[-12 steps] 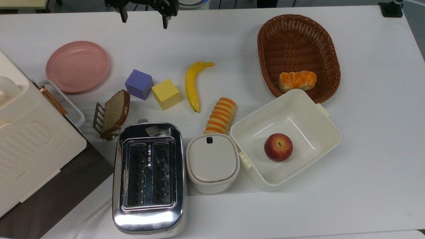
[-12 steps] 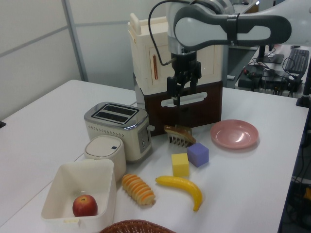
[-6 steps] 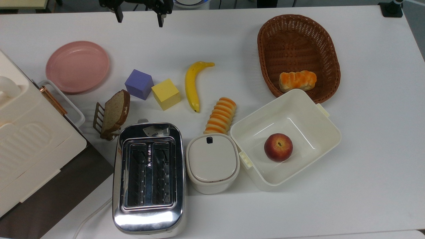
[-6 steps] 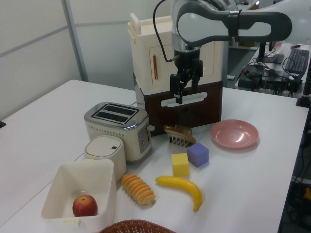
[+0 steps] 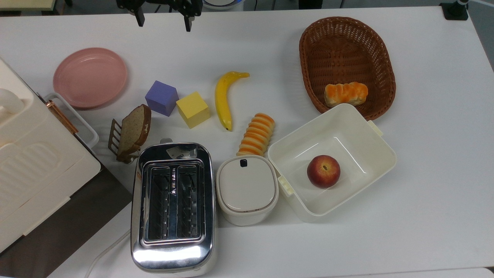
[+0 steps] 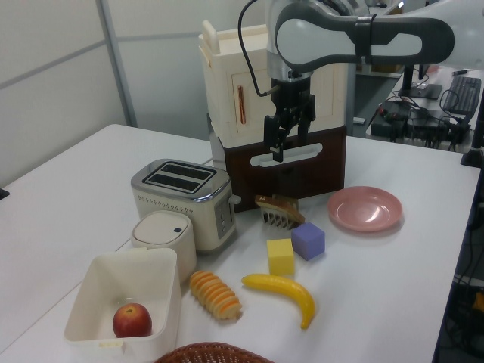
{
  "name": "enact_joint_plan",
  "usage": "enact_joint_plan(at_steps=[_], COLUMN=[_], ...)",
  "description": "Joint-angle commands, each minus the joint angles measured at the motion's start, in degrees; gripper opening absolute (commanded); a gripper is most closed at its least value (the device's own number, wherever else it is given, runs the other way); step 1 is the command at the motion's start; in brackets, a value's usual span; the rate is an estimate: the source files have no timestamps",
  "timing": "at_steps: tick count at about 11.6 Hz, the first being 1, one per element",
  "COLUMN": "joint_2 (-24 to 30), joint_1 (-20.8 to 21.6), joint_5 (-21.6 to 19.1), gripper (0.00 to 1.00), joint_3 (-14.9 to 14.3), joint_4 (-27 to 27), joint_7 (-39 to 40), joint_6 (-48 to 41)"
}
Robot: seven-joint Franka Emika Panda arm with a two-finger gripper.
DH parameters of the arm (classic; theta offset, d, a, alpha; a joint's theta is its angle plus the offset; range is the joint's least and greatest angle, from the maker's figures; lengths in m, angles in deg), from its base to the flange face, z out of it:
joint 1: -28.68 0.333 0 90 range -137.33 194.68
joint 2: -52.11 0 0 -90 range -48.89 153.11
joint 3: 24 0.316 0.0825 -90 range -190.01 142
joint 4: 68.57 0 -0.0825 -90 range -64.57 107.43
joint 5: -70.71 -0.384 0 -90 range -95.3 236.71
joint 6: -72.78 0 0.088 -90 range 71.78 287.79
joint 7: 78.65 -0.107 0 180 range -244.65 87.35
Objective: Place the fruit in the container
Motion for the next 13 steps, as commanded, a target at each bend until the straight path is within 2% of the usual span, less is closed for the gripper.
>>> enact_joint_plan(at_steps=[1,13], joint_2=[0.2,0.4], joint_1=[0.6,0.6], joint_5=[-1.3,-1.2], gripper=[1.00,1.00], joint_3=[-0.7,-0.7], joint_4=[-0.3,0.4], joint_7=[-1.3,-1.5], joint_6=[-1.2,-1.7])
